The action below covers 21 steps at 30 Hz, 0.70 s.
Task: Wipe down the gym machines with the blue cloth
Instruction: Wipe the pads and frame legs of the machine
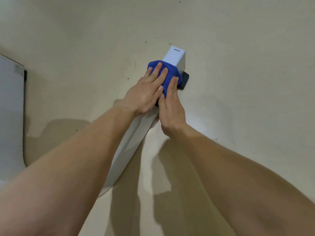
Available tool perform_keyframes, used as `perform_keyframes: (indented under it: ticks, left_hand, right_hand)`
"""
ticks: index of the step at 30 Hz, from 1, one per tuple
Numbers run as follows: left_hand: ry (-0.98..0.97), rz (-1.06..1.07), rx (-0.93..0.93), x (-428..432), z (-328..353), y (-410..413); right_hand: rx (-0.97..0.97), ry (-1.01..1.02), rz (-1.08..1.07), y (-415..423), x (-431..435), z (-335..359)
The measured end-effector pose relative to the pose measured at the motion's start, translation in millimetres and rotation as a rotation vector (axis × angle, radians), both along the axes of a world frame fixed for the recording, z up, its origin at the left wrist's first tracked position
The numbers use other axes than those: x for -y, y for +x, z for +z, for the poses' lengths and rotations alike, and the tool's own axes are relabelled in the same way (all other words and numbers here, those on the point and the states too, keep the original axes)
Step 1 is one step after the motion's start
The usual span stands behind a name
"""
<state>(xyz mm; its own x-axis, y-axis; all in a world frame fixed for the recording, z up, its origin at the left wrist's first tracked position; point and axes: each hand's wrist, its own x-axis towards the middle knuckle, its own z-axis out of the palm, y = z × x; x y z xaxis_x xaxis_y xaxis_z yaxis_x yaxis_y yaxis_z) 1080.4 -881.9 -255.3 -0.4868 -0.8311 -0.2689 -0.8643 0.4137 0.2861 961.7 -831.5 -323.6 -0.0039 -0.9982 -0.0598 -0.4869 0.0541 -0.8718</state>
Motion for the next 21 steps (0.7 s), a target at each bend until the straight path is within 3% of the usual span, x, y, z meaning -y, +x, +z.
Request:
perform_keyframes:
  ticks: [10,14,21]
  left_hand:
    - [0.007,0.091,-0.173,47.4,-7.7,-31.1]
    - [0.024,0.097,-0.189,16.9,-10.7,-7.7]
    - [-0.003,0.065,-0.063,-62.7,-6.9,40.2]
  right_hand:
    - [0.07,0.094,0.007,-34.0,50.4,8.5]
    - [0.078,0.117,0.018,-15.4,19.1,8.5]
    - [0.081,0.117,0.065,39.1,-61.0,4.7]
